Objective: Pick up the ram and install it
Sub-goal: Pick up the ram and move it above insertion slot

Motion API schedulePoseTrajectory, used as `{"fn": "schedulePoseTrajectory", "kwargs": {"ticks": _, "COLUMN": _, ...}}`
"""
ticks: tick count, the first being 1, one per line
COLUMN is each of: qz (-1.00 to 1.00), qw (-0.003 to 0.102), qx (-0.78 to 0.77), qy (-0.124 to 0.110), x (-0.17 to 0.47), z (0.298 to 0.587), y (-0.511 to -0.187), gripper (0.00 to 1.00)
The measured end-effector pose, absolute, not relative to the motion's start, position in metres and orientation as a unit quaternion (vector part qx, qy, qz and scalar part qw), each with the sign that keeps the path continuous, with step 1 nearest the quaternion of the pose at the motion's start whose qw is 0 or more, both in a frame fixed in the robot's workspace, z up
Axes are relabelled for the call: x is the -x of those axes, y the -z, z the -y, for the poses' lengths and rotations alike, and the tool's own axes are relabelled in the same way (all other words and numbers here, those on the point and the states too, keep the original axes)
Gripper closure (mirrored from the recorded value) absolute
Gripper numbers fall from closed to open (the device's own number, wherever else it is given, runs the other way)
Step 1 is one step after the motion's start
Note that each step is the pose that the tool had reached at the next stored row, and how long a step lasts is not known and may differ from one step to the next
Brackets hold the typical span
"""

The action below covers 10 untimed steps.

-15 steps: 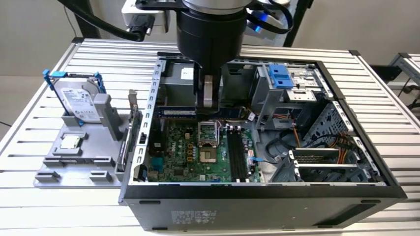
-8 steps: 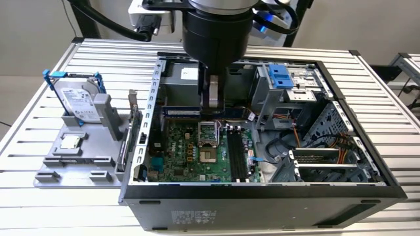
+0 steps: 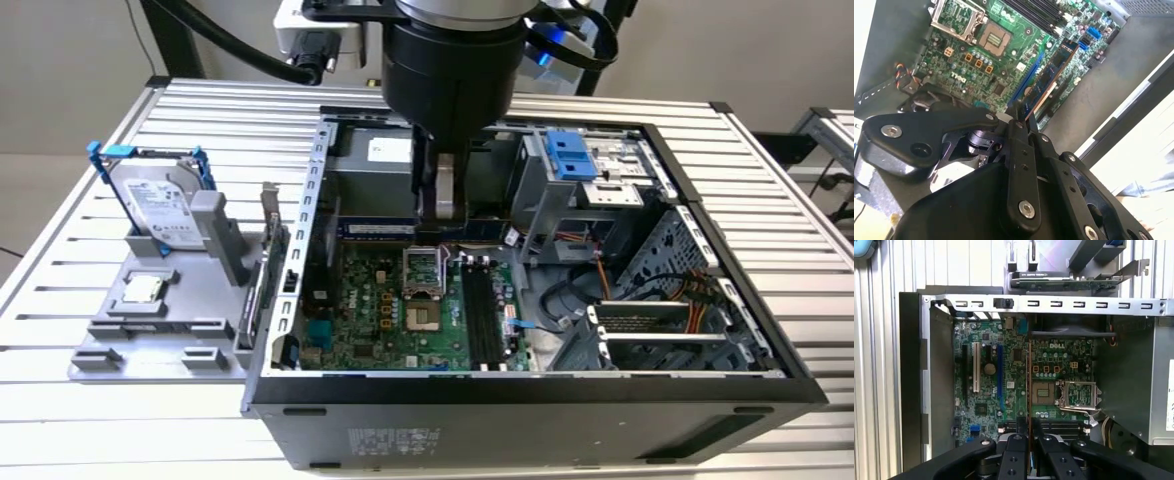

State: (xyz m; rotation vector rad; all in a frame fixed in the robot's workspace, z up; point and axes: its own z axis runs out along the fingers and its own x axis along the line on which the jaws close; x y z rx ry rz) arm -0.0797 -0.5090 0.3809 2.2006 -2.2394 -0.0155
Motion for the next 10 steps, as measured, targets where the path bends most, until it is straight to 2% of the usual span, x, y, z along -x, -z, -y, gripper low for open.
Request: {"fn": "schedulePoseTrajectory", "kwargs": {"ticks": 10, "qz": 0.713, "qw": 0.001, "qx": -0.701, "qy": 0.005, "x": 0.0714, "z": 0.5086, "y": -0.3809, "gripper": 1.00}}
